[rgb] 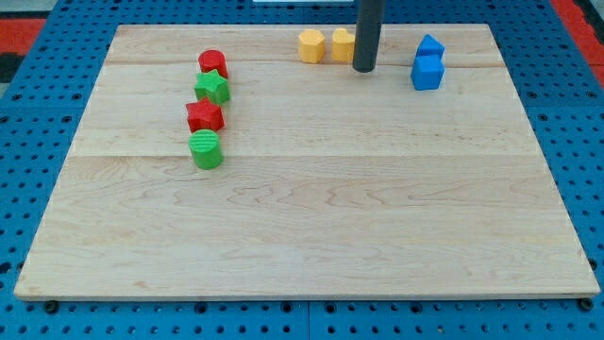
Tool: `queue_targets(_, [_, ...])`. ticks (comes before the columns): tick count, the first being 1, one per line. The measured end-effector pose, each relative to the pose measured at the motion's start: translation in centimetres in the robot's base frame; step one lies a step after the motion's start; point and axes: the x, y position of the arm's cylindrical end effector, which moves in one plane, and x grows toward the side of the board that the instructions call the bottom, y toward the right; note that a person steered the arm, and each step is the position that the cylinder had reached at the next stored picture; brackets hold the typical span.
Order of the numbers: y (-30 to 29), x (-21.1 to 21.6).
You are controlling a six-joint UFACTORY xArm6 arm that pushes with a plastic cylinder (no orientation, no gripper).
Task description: Move the green circle to the center of the board
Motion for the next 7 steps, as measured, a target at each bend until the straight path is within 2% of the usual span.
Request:
queue_targets(1, [0.1,2.9])
queue_targets(3, [-2.3,11.9])
queue_targets(6, [-18.6,20.7])
queue_targets(7, [-25.2,19.2])
